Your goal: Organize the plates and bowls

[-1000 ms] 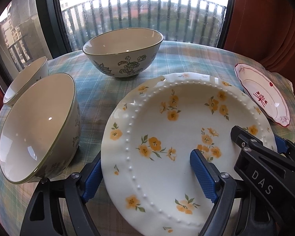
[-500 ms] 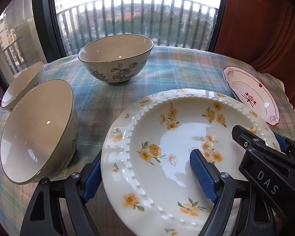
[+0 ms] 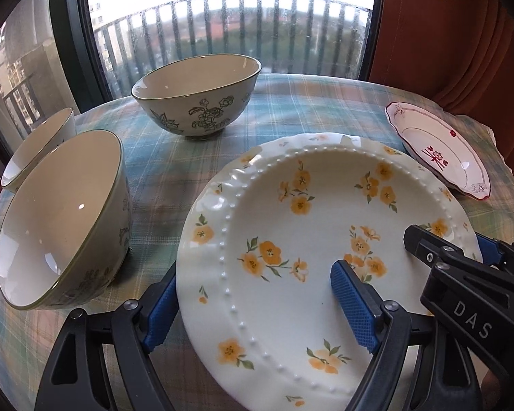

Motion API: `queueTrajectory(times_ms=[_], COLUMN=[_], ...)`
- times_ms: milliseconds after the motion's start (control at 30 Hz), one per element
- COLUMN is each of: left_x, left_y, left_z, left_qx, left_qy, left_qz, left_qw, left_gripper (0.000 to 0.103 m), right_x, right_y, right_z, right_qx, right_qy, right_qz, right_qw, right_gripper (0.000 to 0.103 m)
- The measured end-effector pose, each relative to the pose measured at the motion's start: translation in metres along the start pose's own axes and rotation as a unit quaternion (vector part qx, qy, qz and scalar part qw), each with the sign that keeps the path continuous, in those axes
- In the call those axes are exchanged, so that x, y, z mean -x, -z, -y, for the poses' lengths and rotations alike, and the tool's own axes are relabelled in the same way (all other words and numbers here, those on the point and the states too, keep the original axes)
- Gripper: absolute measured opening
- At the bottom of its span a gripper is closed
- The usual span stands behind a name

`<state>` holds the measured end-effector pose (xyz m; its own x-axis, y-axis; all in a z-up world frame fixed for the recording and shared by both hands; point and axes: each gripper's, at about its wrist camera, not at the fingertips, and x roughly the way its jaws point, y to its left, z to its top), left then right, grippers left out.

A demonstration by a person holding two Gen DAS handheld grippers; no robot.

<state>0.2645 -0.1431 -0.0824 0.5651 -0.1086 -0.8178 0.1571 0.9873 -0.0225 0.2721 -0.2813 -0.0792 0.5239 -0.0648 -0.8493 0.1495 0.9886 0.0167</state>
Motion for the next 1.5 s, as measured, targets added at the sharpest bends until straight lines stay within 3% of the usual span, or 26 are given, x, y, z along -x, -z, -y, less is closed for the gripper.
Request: queueTrajectory(times_ms=[133,300,467,900,1500], left_x=[-0.002,-0.005,-0.003,0.034,0.067], left_y=[-0.001,-0.004,-0.002,0.003,0.022], left_z=[-0.001,-0.003,-0.003,0.002,-0.015], left_qx=[0.000,0.009,0.016,0.004,0.027], left_qy=[0.002,0.021,0.025,0.034,0.036], left_qz=[0.003,-0.008,-0.009,0.030,0.056], left_qw=[1.0000,0.9997,0.9995,0.9990,0.9974], left_gripper=[0.087,0.088,0.085,0.085,0.085], right_x=[-0.006,-0.013,-0.012,0.026,0.071], right_y=[-0.005,-0.013,-0.015,-0.001,0.024], right_z=[0.000,-0.005,-0.004,0.002,-0.015], right_qx=[0.009,0.025,0.016,-0.004,0.003], right_qy=[-0.001,0.004,0.012,0.021,0.013], right_qz=[-0.001,0.011,-0.002,0.019,0.062], right_qw=[1.000,1.000,1.000,1.000,0.998], right_gripper=[0.059,0.066,0.062,0.059,0.059])
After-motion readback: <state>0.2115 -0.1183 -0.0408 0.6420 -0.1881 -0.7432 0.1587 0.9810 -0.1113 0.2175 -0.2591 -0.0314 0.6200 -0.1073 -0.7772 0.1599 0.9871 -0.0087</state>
